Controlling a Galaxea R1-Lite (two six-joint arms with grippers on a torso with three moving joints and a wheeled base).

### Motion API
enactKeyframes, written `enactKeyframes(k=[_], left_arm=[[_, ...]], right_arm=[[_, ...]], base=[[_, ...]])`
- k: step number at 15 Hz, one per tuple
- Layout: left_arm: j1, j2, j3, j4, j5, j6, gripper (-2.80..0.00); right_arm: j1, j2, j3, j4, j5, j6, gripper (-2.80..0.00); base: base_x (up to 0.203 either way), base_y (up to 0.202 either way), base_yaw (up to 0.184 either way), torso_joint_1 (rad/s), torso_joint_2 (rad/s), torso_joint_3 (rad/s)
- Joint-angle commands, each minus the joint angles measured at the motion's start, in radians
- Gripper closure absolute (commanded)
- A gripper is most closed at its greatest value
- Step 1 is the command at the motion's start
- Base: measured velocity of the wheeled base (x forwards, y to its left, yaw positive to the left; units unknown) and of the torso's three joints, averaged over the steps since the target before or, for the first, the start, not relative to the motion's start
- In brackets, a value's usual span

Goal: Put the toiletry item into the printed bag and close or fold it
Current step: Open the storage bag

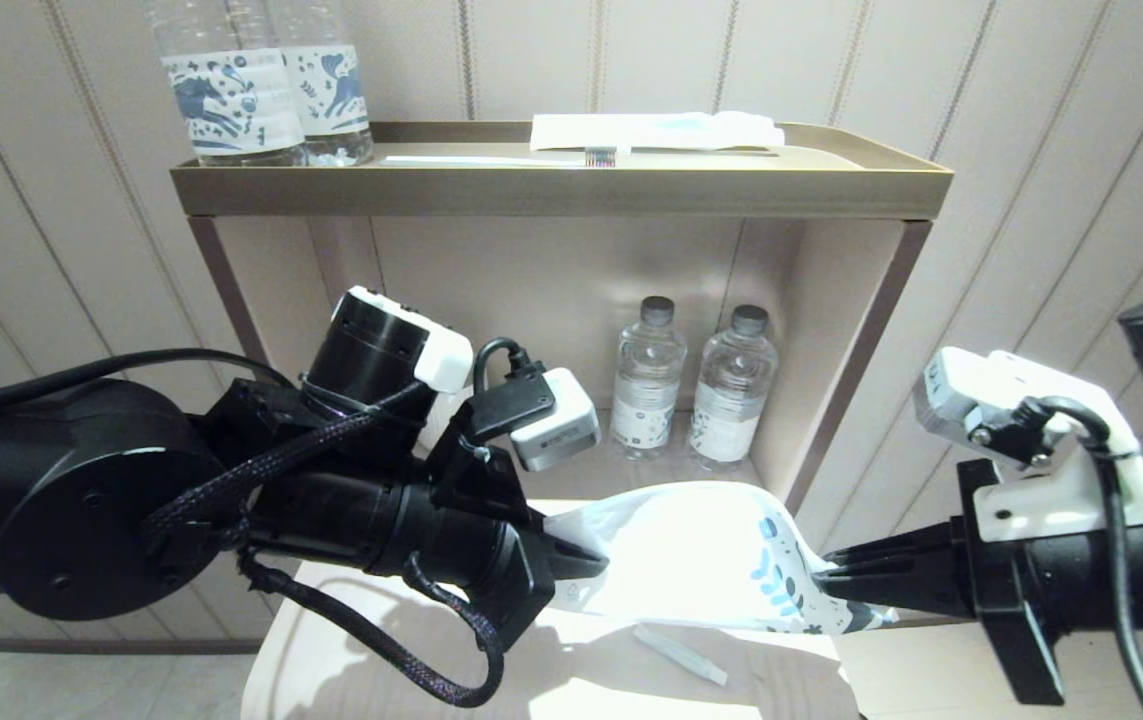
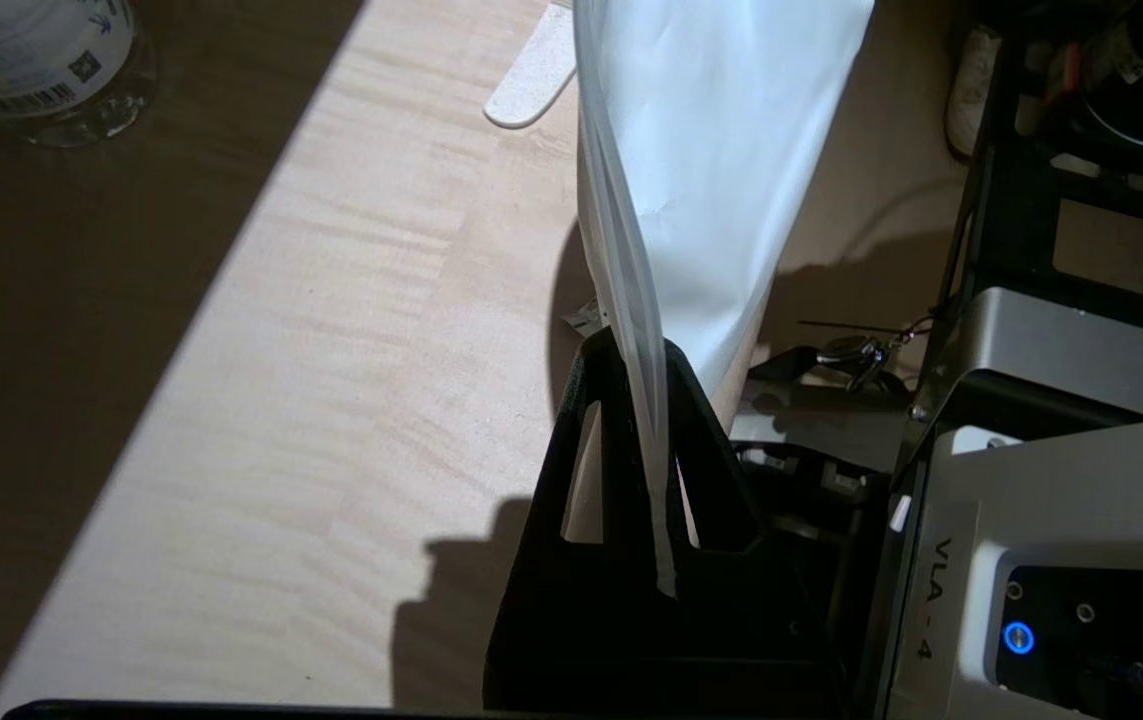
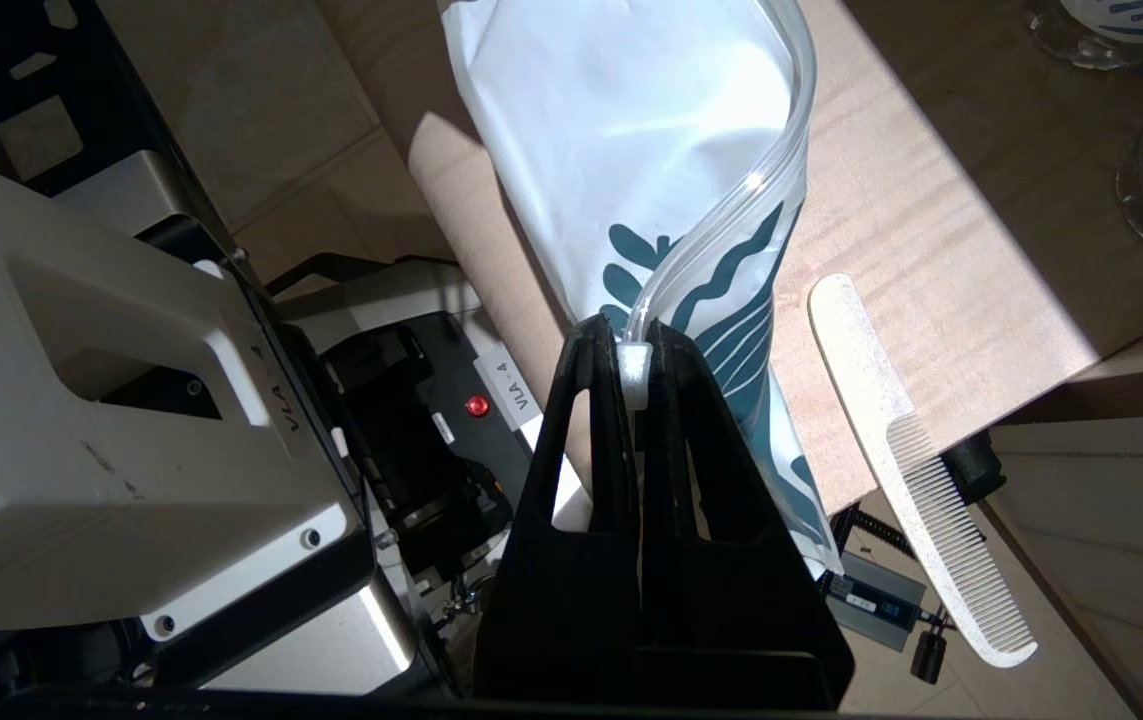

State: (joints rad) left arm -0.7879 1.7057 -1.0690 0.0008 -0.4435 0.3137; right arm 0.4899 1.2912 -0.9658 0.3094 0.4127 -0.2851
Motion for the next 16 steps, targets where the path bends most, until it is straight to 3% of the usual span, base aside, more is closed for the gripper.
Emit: enactKeyframes(k=[1, 12, 16], left_arm=[[-0.001, 0.009, 0.003, -0.001, -0.001, 0.002, 0.00], [-0.012, -0.066, 0.062, -0.002, 0.010, 0.015, 0.00], [-0.028, -0.066, 0.088, -0.067, 0.034, 0.019, 0.00]], right_arm=[[0.006, 0.028, -0.010, 0.004, 0.003, -0.002, 0.00], [-0.024, 0.020, -0.002, -0.010, 0.000, -0.002, 0.00], [-0.030, 0.039, 0.008, -0.064, -0.001, 0.000, 0.00]], base=[[0.000, 0.000, 0.000, 0.000, 0.00, 0.000], [0.000, 0.000, 0.000, 0.000, 0.00, 0.000], [0.000, 0.000, 0.000, 0.000, 0.00, 0.000]])
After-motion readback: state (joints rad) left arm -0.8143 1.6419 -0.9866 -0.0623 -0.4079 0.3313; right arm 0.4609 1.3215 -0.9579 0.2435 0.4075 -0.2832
